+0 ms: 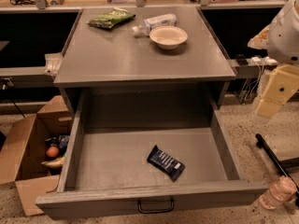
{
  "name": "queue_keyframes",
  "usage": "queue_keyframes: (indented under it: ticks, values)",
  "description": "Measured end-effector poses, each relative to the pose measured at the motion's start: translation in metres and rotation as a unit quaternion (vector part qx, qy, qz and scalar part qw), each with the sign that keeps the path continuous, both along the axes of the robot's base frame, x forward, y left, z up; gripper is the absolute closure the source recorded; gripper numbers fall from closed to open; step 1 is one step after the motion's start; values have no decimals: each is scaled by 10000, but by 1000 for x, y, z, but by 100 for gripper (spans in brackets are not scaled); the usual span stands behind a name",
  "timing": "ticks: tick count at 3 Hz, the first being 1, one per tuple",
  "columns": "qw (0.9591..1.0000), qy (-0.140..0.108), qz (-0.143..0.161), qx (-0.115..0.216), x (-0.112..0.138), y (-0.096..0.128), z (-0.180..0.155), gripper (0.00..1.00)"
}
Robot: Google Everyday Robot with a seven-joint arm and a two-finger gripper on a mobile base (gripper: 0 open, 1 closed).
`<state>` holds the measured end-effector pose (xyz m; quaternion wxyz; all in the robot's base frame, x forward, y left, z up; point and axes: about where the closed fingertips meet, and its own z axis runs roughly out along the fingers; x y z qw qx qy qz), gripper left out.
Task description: Pick rxbar blueberry from top drawer and place on counter
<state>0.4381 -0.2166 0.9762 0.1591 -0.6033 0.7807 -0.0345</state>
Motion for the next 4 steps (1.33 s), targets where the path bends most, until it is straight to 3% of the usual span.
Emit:
queue_keyframes:
  ticks: [1,2,3,4]
  values:
    - [10000,7,-47,-7,1,0,-3,0]
    - [9968,94,-793,-93,6,-4,-44,0]
    - [9873,47,-1587,3,9,-7,-80,0]
    - [9840,45,-1781,74,9,-6,-80,0]
